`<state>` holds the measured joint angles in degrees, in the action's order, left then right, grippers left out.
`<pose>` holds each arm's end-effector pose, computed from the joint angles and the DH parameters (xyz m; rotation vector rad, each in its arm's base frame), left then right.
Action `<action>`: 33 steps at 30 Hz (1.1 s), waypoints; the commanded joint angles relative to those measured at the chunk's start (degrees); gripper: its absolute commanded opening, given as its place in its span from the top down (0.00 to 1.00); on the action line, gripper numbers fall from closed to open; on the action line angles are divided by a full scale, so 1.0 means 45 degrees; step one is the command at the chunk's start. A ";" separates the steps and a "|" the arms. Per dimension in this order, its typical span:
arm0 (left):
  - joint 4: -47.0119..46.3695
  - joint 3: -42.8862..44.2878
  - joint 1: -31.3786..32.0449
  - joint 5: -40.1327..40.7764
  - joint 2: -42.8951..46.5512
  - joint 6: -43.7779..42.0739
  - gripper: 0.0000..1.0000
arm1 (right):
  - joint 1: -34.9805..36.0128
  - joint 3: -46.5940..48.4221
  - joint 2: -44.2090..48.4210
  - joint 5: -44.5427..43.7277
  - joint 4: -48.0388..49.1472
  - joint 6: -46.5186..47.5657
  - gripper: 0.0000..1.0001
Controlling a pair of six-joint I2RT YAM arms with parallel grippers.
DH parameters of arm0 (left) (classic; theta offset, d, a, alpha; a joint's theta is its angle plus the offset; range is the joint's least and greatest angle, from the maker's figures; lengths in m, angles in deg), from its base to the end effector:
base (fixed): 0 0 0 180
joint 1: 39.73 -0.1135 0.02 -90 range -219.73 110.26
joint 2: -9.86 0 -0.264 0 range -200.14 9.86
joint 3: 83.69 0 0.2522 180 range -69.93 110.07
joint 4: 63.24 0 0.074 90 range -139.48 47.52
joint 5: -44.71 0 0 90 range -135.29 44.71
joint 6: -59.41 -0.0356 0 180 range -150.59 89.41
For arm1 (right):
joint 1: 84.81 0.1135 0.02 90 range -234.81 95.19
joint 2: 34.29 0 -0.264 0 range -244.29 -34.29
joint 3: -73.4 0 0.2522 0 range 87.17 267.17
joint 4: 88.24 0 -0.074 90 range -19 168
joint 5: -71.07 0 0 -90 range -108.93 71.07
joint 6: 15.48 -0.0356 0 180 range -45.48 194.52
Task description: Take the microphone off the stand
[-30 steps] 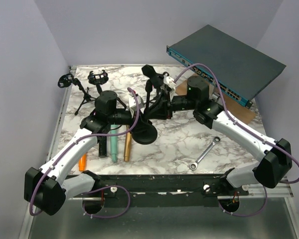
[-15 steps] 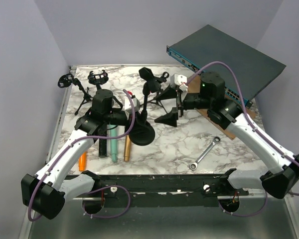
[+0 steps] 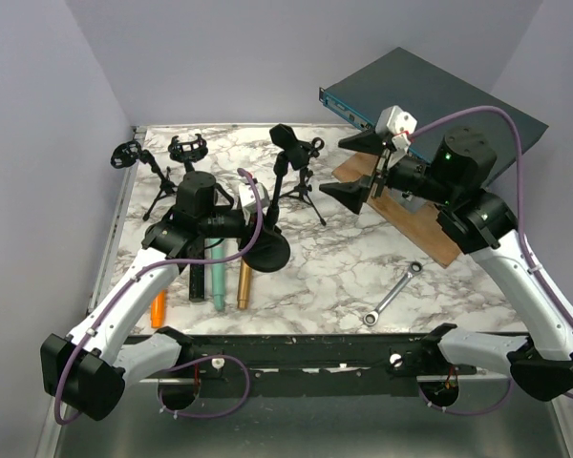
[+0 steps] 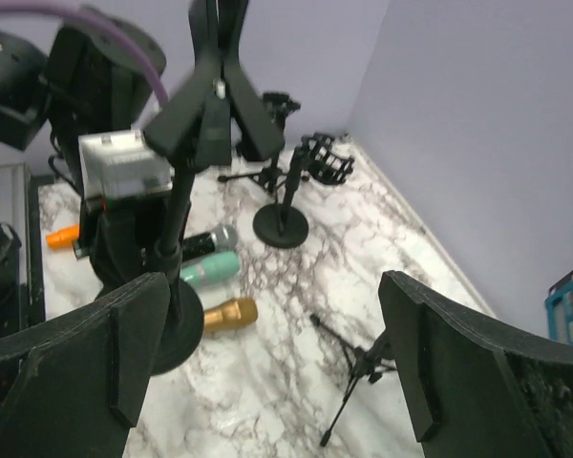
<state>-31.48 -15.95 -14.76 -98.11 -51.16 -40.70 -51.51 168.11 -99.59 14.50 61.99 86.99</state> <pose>0.1957 -0.1224 0.3335 1.1372 1.6190 -1.0843 0.1841 0.1444 0.4765 -1.0340 1.2543 0.7399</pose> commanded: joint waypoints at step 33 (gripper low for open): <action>0.1161 0.1316 0.0513 0.1769 -0.1441 -0.1606 1.00 | 0.0159 0.3674 -0.1416 -0.1012 -0.1306 -0.0162 0.00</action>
<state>-26.39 -12.50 -13.19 -91.38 -58.09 -45.03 -51.09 182.45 -103.54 12.86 58.01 85.29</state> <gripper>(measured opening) 0.230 0.996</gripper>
